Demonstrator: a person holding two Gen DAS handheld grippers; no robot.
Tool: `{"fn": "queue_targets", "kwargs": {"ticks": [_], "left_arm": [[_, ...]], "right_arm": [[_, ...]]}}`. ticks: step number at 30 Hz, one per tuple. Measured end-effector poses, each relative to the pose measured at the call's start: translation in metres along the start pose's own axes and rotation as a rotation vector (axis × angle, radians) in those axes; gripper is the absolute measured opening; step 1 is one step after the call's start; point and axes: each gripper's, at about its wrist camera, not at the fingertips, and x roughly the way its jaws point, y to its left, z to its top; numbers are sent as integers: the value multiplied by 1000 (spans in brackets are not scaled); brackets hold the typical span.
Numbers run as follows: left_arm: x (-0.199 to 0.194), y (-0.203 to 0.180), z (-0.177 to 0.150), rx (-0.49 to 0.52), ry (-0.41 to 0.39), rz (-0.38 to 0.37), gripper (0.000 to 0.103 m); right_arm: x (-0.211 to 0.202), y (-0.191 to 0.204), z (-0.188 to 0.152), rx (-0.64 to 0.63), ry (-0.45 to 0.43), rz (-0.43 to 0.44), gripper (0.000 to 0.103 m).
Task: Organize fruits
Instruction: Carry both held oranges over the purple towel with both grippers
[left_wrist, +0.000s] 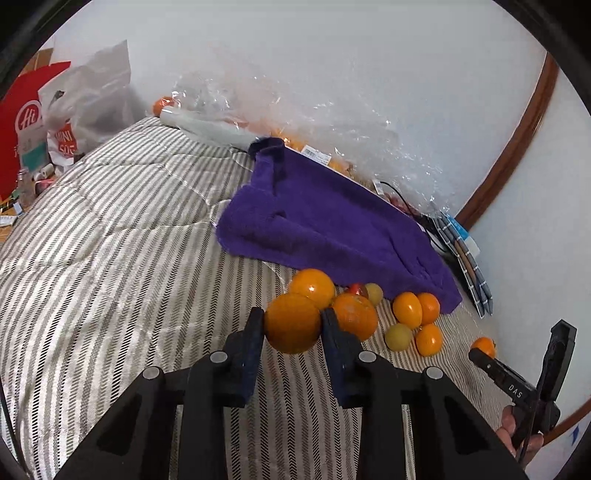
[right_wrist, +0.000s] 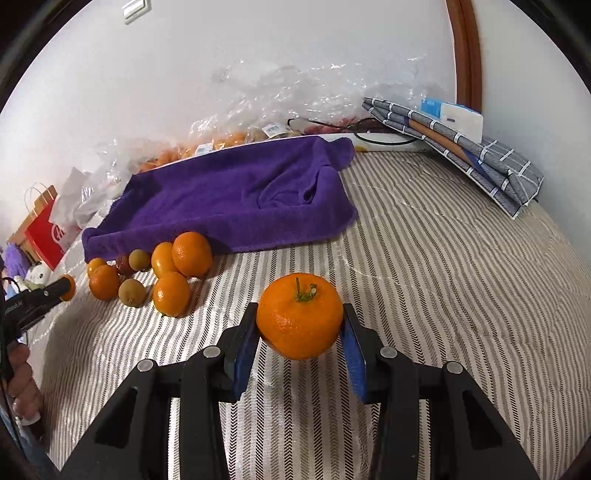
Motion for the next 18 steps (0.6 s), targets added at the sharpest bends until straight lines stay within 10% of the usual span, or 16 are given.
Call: {"fn": "queue_targets", "kwargs": {"ticks": [10, 18], "left_arm": [[-31, 13, 18, -53, -22, 43, 29], [-33, -13, 98, 1, -108, 57, 30]], "right_arm": [[-6, 16, 15, -62, 20, 68, 42], [-15, 30, 83, -95, -63, 106, 42]]}}
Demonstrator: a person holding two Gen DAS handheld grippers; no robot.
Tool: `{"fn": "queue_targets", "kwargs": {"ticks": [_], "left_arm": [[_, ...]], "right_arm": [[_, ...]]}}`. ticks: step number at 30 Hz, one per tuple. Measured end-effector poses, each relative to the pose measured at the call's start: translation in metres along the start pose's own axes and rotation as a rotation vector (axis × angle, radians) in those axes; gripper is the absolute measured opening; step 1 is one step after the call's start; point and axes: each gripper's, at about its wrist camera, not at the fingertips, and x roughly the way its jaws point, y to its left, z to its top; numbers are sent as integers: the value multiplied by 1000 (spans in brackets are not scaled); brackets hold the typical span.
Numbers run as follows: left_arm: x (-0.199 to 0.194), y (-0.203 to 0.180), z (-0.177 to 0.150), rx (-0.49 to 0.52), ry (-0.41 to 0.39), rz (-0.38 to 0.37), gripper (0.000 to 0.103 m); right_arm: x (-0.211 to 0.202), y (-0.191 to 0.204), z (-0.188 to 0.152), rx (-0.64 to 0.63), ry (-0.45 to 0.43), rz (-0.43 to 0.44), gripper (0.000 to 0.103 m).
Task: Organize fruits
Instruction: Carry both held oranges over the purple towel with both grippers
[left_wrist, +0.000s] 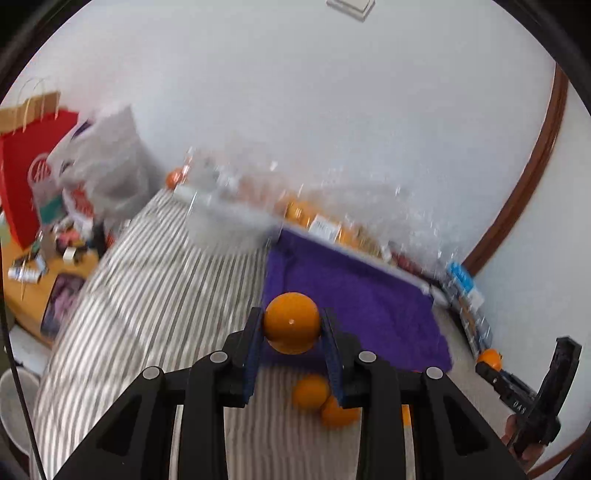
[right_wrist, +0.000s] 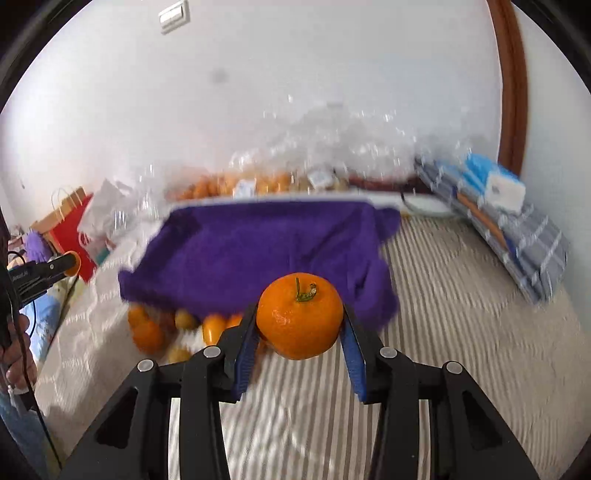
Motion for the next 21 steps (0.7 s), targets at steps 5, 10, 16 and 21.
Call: {"fn": "queue_targets", "kwargs": {"ticks": [5, 10, 16, 21], "left_arm": [[21, -18, 36, 34, -57, 19, 29], [63, -35, 48, 44, -46, 4, 29], [111, -42, 51, 54, 14, -29, 29], [142, -31, 36, 45, 96, -68, 30]], "right_arm": [[6, 6, 50, -18, -62, -9, 42], [31, 14, 83, -39, -75, -13, 42], [70, 10, 89, -24, -57, -19, 42], [105, 1, 81, -19, 6, -54, 42]]}}
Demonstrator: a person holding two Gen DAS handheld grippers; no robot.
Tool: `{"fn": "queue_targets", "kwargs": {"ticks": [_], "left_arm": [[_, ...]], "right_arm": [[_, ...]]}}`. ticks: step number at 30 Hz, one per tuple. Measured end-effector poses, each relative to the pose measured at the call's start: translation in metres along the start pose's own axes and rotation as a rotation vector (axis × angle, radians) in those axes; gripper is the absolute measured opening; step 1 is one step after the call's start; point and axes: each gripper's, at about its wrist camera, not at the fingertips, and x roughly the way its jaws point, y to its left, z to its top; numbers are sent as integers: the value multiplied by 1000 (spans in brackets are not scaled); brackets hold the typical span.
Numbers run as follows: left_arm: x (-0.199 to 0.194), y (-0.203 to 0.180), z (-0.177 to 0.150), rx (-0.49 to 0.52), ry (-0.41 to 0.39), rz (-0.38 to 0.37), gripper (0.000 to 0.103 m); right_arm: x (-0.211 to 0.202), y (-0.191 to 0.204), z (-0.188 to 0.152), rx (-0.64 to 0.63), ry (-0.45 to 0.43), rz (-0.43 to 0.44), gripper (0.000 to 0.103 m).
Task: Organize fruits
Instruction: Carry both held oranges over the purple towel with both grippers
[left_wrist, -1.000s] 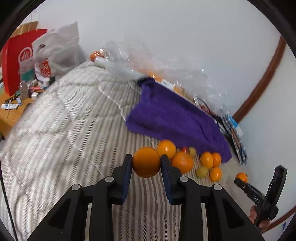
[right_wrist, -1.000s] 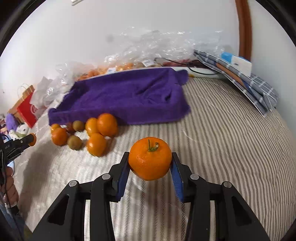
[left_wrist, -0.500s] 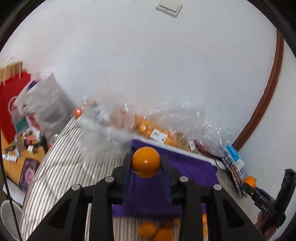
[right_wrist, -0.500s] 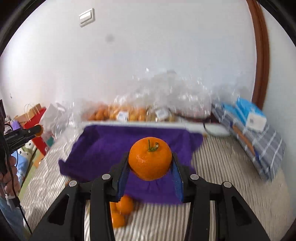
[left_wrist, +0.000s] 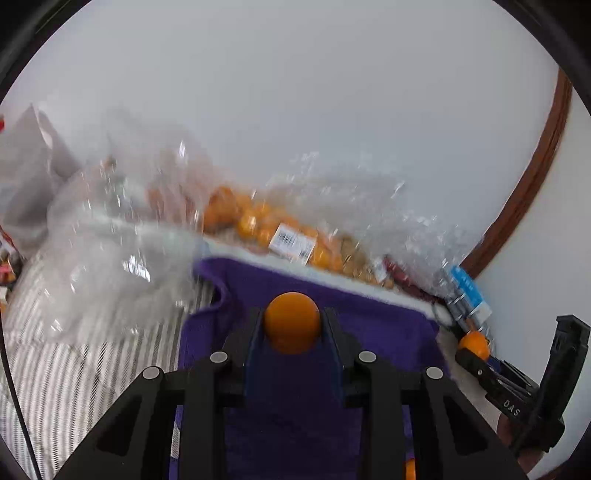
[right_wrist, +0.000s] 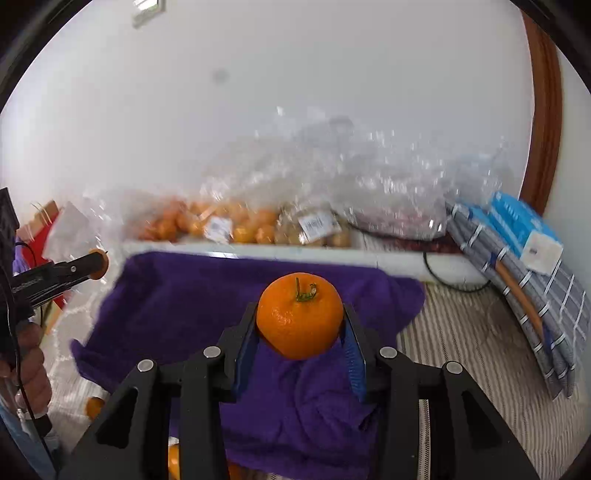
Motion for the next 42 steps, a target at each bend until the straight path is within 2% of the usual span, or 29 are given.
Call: {"fn": "queue_targets", "kwargs": {"ticks": [5, 9, 15, 25, 42], "left_arm": [[18, 3, -9, -1, 49, 14, 29], [22, -6, -15, 51, 50, 36, 29], [28, -12, -19, 87, 66, 35, 30], [38, -3, -21, 47, 109, 29, 30], [48, -2, -25, 54, 139, 46, 30]], "right_arm": [[33, 1, -12, 11, 95, 9, 42], [45, 6, -18, 4, 130, 16, 42], [52, 7, -24, 8, 142, 11, 42], [64, 3, -29, 27, 172, 8, 42], [75, -3, -32, 58, 198, 12, 43]]}}
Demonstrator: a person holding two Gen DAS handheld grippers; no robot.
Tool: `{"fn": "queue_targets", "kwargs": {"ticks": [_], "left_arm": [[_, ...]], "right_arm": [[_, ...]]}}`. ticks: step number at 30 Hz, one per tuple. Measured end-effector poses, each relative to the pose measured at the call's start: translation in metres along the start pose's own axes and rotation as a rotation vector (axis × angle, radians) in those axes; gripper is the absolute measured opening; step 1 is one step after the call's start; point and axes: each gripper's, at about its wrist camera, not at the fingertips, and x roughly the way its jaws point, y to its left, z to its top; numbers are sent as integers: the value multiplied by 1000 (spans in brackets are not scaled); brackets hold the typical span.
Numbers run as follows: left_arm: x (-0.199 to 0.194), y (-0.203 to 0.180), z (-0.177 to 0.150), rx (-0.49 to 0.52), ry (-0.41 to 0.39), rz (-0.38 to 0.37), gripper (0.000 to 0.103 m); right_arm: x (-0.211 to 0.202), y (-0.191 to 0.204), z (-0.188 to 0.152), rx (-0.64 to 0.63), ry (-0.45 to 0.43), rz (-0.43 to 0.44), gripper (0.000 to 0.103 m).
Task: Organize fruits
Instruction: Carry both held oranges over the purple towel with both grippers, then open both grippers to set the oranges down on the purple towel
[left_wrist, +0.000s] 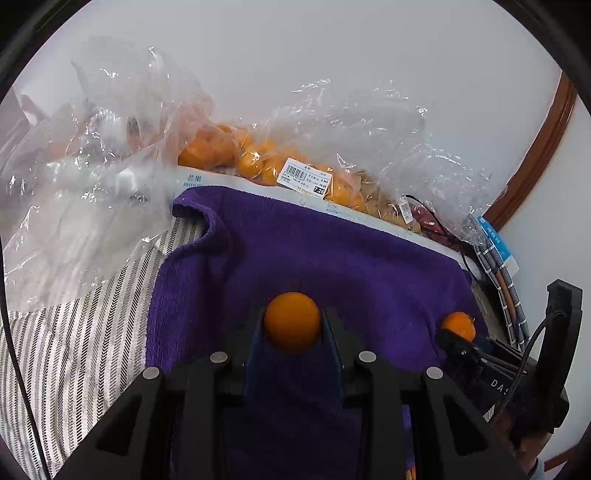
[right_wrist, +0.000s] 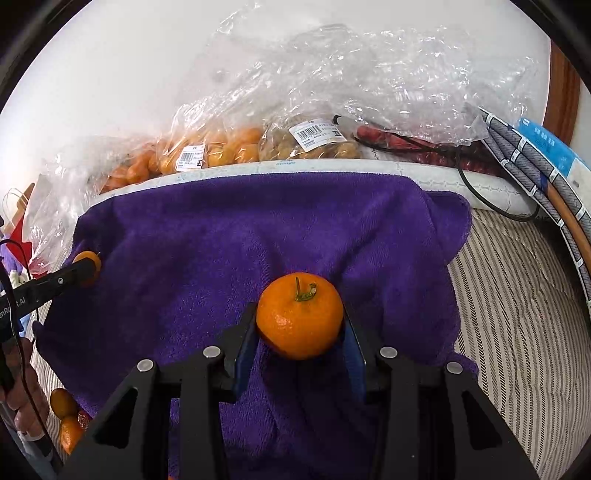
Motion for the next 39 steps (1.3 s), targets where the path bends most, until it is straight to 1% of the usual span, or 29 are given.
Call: {"fn": "queue_targets", "kwargs": {"ticks": [15, 18, 19, 20, 24, 28, 30, 32, 36, 39], "left_arm": [[4, 0, -1, 8, 5, 23, 30], [4, 1, -1, 6, 5, 23, 30], [4, 1, -1, 6, 5, 23, 30], [4, 1, -1, 6, 5, 23, 30], [3, 2, -1, 4, 2, 24, 30], [1, 1, -2, 12, -7, 34, 30], [-1, 0, -3, 14, -10, 37, 30], [-4, -1, -2, 15, -19, 31, 34], [-14, -3, -1, 19, -55, 27, 37], [-23, -2, 1, 3, -93, 31, 39]], "right_arm": [[-1, -3, 1, 12, -1, 3, 44], [-6, -3, 1, 16, -16, 5, 53], [-6, -3, 2, 18, -18, 3, 59], [-7, -4, 2, 21, -21, 1, 61], [-11, -4, 2, 24, -30, -10, 61], [-17, -3, 2, 15, -57, -33, 61], [-20, -3, 2, 12, -66, -29, 61], [-24, -4, 2, 15, -83, -16, 61], [-38, -4, 1, 21, -145, -11, 61], [-51, -2, 1, 17, -187, -3, 61]]}}
